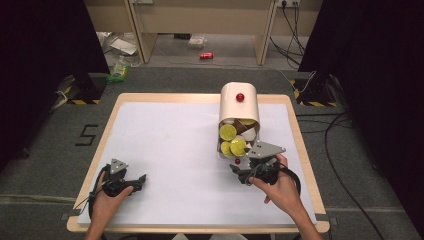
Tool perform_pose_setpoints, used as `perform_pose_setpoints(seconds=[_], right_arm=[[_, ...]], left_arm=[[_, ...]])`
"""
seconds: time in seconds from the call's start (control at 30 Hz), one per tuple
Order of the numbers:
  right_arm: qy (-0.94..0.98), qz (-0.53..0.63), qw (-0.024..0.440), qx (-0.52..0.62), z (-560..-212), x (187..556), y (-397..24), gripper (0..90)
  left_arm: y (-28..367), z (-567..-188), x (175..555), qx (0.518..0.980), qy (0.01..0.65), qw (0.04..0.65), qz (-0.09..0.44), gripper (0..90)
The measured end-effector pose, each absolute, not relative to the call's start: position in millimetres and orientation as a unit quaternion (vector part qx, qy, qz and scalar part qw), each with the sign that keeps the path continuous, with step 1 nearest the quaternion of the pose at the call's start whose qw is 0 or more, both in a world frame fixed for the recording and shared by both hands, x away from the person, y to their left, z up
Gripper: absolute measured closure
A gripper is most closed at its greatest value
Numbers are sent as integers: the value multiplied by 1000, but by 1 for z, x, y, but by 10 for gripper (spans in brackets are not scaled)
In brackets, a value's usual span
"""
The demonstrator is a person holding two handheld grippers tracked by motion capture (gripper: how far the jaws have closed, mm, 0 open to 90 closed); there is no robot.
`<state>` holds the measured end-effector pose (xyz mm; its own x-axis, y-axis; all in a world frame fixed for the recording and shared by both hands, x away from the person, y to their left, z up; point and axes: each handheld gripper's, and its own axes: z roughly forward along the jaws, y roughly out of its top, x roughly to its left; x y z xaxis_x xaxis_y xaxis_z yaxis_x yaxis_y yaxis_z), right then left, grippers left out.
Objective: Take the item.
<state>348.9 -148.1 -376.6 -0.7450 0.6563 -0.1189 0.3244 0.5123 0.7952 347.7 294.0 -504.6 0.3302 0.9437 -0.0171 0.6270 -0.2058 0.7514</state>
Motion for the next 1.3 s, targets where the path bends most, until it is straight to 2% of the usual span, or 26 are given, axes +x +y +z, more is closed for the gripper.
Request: perform_pose_setpoints(seconds=[0.83, 1.3], right_arm=[[819, 430, 230, 304, -366, 353, -153, 280], [802, 447, 234, 319, -357, 368, -148, 289]], left_arm=[[294, -505, 348, 741, 530, 341, 232, 136], [294, -505, 348, 741, 530, 341, 232, 135]])
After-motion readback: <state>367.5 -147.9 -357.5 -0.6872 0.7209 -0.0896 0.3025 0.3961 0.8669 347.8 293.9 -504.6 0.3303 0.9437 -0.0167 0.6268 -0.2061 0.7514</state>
